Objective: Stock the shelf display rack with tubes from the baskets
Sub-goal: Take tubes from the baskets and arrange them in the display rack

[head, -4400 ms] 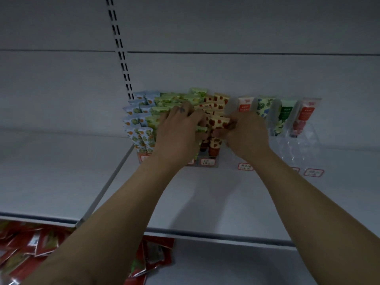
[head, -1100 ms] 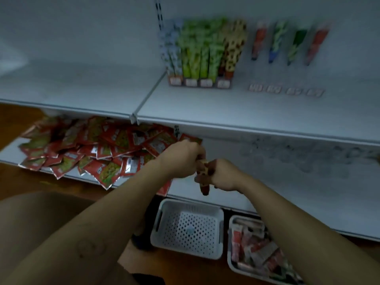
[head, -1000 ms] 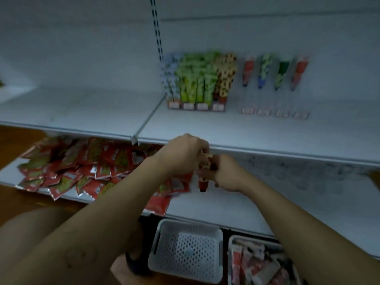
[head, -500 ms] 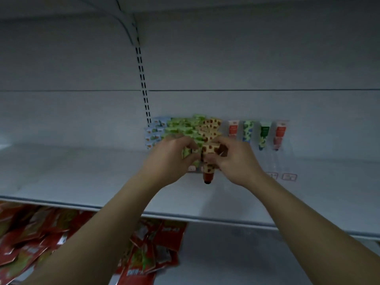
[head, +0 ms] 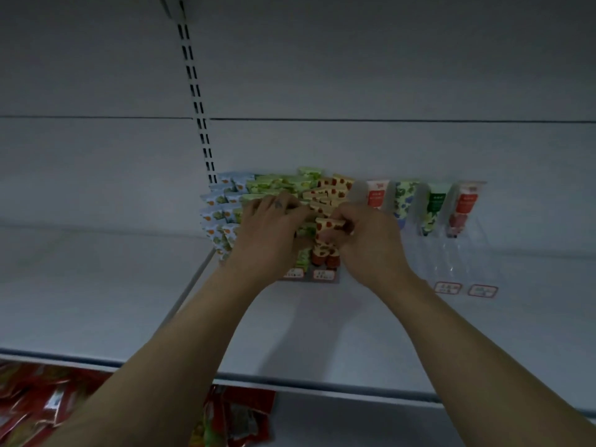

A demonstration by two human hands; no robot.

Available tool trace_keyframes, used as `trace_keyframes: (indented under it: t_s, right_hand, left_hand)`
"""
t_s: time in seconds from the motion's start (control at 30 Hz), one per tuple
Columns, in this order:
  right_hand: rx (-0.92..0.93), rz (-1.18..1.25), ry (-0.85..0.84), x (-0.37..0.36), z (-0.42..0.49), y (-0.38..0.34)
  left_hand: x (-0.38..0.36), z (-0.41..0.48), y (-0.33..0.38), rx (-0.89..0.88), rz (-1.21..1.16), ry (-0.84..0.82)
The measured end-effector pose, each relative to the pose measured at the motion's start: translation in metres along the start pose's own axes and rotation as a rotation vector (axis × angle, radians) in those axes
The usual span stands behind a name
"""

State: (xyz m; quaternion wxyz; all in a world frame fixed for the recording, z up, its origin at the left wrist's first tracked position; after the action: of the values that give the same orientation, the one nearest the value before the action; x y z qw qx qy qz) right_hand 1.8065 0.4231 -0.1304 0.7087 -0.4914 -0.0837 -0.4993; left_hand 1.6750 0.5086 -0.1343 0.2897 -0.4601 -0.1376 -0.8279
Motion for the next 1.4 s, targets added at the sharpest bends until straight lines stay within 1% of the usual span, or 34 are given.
trace_keyframes:
  t_s: [0.13,0.2,0.3,0.37,0.43,0.5,0.57,0.63,0.7,0.83,0.9,1.0,1.13,1.4]
  right_hand:
    - [0.056,-0.122,0.011,0.0,0.002,-0.006]
    - [0.047,-0.148,0.043,-0.003,0.003,-0.005]
    - [0.023,-0.151,0.093,-0.008,0.005,-0.002]
    - [0.038,-0.197,0.109,-0.01,0.006,-0.002]
    - [0.091,-0.283,0.11,-0.009,0.009,-0.004]
    - [0.149,-0.4,0.101,-0.008,0.015,-0.005]
    - [0.137,-0.531,0.089,-0.009,0.022,-0.006]
    - [0.127,-0.625,0.125,-0.012,0.027,-0.012]
    - [0.169,-0.712,0.181,-0.017,0.032,-0.015]
    - [0.376,-0.757,0.168,-0.018,0.038,-0.015]
    - [0.441,-0.803,0.15,-0.015,0.04,-0.013]
    - [0.481,-0.824,0.139,-0.019,0.042,-0.011]
    - [0.499,-0.751,0.148,-0.022,0.041,-0.011]
    - [0.514,-0.719,0.078,-0.023,0.034,-0.007]
  left_hand:
    - [0.006,0.009,-0.001,0.014,-0.128,-0.008]
    - [0.01,0.01,-0.003,0.002,-0.17,-0.029]
    - [0.015,0.008,-0.005,-0.015,-0.165,-0.055]
    - [0.017,0.01,-0.006,-0.028,-0.117,-0.061]
    - [0.017,0.012,-0.009,-0.038,-0.084,-0.065]
    - [0.019,0.013,-0.011,-0.043,-0.106,-0.064]
    - [0.021,0.013,-0.011,-0.054,-0.133,-0.068]
    - [0.023,0.014,-0.011,-0.052,-0.151,-0.085]
    - [0.023,0.015,-0.011,-0.05,-0.164,-0.081]
    - [0.022,0.016,-0.013,-0.038,-0.183,-0.09]
    - [0.021,0.016,-0.014,-0.041,-0.191,-0.082]
    - [0.019,0.016,-0.016,-0.058,-0.187,-0.066]
    - [0.016,0.015,-0.017,-0.065,-0.186,-0.048]
    - [0.016,0.011,-0.019,-0.049,-0.247,-0.046]
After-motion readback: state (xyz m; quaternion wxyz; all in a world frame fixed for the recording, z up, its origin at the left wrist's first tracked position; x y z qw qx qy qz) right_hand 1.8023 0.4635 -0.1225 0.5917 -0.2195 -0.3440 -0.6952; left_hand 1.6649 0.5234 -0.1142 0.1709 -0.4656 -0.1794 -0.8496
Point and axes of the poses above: each hand's wrist, its own z-axis towards the middle knuckle, its own x-axis out of the back of the hand, y = z × x, the point moved 1 cm from there along z, towards the middle knuckle, and after that the axes turned 4 degrees about -x, right-handed, at the moved point
